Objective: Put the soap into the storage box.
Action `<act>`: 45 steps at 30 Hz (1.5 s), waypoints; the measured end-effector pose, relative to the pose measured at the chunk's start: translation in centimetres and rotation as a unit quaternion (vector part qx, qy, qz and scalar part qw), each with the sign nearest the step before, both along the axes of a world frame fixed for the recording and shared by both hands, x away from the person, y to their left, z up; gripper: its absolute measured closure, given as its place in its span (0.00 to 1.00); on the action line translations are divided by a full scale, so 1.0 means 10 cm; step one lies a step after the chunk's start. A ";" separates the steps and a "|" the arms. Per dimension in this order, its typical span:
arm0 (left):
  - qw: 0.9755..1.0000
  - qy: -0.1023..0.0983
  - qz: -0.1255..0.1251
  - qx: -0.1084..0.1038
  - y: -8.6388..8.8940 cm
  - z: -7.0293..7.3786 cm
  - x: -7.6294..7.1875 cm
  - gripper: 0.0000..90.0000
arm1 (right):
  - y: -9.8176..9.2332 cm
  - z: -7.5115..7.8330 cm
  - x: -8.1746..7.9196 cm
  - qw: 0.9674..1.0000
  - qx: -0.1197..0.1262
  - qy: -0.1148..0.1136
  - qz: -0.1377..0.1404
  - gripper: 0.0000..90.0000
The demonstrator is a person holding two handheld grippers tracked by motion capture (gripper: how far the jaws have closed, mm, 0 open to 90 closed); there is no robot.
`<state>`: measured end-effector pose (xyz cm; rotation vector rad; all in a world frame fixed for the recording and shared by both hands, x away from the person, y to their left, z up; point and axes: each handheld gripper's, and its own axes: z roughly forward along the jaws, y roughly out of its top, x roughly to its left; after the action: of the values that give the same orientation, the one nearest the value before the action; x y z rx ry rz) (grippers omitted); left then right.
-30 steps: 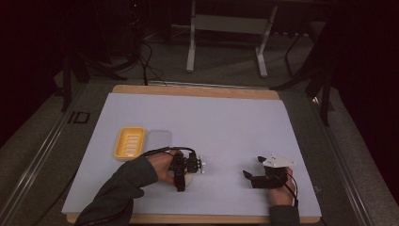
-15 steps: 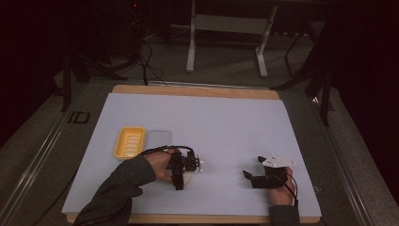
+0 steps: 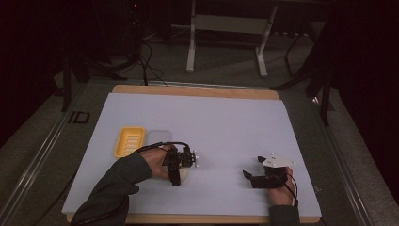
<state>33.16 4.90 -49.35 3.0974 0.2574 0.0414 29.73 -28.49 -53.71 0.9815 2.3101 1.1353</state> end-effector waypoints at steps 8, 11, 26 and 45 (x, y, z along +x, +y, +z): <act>1.000 0.000 0.011 -0.004 0.10 0.06 0.06 0.26 | 0.00 0.00 0.00 1.000 -0.001 0.000 0.000 0.16; 1.000 -0.003 0.016 -0.008 0.13 0.08 0.07 0.26 | 0.00 0.00 0.00 1.000 -0.001 0.000 0.000 0.16; 0.999 -0.013 0.029 -0.011 0.26 0.22 0.12 0.26 | 0.00 0.00 0.00 1.000 0.000 -0.001 0.001 0.16; 0.998 -0.008 0.061 -0.015 0.45 0.31 0.25 0.26 | 0.00 0.00 0.00 1.000 -0.002 -0.002 0.001 0.16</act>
<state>35.64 9.37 -46.22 3.0452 0.4428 0.0650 29.72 -28.47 -53.71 0.9750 2.3098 1.1323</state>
